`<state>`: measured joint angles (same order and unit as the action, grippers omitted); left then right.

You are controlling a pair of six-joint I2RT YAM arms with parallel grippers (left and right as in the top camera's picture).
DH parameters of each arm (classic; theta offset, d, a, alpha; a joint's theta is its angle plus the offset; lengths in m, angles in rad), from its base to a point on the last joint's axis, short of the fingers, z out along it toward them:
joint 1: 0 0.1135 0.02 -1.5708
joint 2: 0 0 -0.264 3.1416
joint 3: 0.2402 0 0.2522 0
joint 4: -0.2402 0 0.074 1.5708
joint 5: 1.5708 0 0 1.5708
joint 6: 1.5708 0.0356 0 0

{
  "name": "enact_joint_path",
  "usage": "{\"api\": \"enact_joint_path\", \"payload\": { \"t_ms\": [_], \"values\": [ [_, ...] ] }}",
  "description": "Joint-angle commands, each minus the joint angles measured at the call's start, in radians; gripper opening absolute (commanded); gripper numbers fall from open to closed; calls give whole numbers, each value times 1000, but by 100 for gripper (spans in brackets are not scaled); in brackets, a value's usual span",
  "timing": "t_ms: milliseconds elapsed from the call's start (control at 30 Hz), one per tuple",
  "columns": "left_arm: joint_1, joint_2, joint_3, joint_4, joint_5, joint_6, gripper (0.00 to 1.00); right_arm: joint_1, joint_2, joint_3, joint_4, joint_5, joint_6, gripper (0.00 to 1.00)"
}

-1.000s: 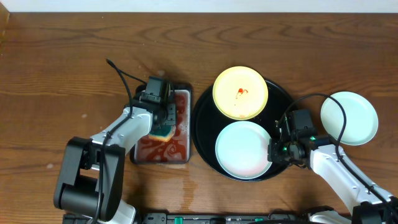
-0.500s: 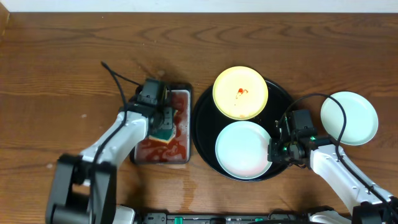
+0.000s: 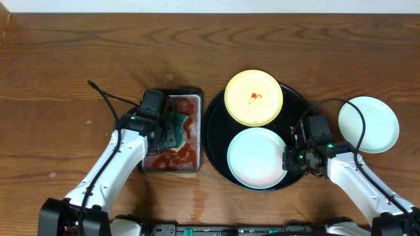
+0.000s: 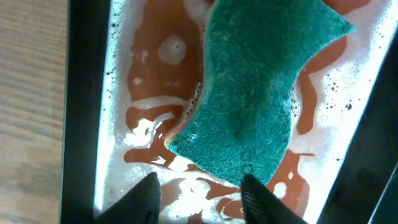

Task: Clean dirty plates on tray and stack at the side
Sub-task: 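Lift the pale green plate off the black tray with the right gripper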

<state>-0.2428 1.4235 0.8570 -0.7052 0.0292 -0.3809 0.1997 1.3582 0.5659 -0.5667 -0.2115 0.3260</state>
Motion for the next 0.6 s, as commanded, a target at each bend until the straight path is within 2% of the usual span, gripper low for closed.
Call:
{"api": "enact_joint_path", "payload": {
  "t_ms": [0,100,233,567],
  "values": [
    [6,1,-18,-5,-11,-41,34,17,2,-12,8,-59,-34,1],
    [6,1,-27,-5,-11,-41,28,17,2,-12,39,-202,-86,1],
    [6,1,-35,-6,-11,-41,26,17,0,-11,93,-270,-88,1],
    [6,1,-35,-5,-11,-41,25,17,-65,0,122,-198,-88,1]
  ]
}}
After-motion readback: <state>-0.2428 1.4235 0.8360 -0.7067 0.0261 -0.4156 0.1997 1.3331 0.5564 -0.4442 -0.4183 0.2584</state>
